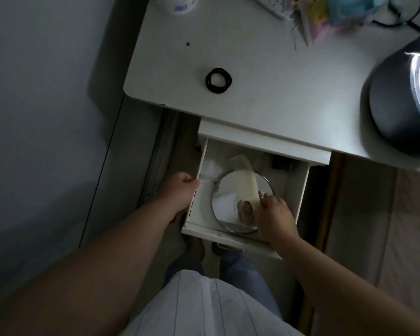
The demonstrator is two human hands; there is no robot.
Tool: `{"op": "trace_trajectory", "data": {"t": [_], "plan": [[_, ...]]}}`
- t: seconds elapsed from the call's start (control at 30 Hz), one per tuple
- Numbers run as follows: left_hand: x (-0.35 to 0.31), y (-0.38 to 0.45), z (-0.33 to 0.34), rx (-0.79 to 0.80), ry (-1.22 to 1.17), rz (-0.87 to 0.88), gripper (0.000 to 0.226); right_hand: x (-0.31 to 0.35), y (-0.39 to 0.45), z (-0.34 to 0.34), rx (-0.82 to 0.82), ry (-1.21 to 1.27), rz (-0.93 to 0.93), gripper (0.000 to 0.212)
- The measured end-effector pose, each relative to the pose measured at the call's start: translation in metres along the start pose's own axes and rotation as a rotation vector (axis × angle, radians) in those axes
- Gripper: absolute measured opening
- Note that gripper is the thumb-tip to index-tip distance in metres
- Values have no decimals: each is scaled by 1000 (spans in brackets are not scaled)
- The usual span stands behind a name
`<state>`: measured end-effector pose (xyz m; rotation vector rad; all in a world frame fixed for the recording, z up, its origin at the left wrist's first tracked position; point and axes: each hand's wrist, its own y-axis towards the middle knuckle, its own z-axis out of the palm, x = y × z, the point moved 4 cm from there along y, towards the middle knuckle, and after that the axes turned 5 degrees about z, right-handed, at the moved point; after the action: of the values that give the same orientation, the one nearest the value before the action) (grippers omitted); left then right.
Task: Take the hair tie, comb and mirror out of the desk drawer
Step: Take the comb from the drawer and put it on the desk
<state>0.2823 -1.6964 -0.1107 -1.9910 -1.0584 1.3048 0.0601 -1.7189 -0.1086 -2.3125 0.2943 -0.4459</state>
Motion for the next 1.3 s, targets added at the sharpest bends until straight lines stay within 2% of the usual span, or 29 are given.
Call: {"op": "trace_trajectory", "data": {"t": [0.17,0.37,0.7,0.8,0.9,1.07,1.3], "plan": [[2,2,3,-14,58,41,11,4,9,5,-17,9,67,46],[1,0,3,-27,59,47,12,1,8,10,-47,32,57,36],[-6,-12,2,-48,88,23,14,8,-25,-5,-13,97,-189,30],[-6,-14,3,-65,100,11,26,24,-31,-28,-73,188,-225,24],[-5,-17,4,-75,94,9,27,44,-26,-54,-111,320,-210,21],[-3,-18,3,-68,74,10,28,89,-2,-101,-45,487,-188,9],[2,-15,2,-53,45,-16,30,136,46,-130,7,670,-53,7]]}}
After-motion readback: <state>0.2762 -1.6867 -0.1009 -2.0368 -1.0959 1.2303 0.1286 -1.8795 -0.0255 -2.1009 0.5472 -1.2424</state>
